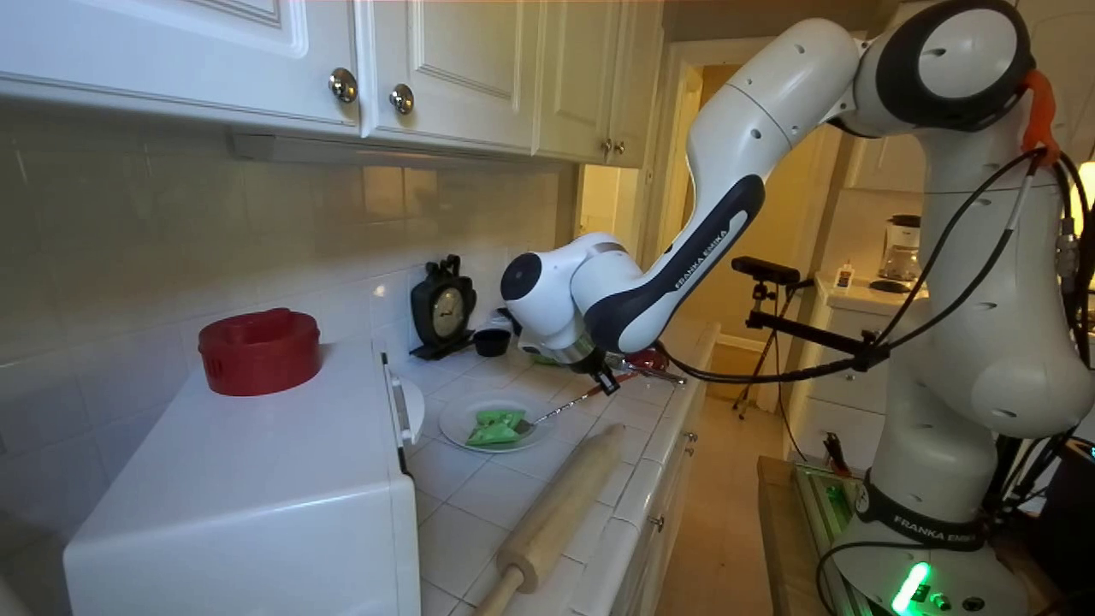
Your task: Use the spatula to lift the green sachet then put it back on the plate
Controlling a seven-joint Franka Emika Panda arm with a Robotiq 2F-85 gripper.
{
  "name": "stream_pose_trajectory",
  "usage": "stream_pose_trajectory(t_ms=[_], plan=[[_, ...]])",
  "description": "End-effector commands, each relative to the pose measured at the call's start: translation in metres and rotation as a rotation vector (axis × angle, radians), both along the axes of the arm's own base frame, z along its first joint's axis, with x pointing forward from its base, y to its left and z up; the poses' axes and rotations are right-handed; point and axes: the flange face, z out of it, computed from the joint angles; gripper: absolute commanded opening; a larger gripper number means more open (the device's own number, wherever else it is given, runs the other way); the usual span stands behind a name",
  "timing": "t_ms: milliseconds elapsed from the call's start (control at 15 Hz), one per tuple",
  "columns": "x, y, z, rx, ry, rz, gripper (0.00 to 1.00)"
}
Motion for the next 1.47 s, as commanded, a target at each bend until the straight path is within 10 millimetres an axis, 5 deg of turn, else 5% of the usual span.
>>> stream_pose_trajectory(t_ms=[0, 1400], plan=[[-0.002, -0.004, 0.010, 0.037, 0.000, -0.009, 0.05], [-0.011, -0.022, 0.056, 0.195, 0.016, -0.032, 0.05]])
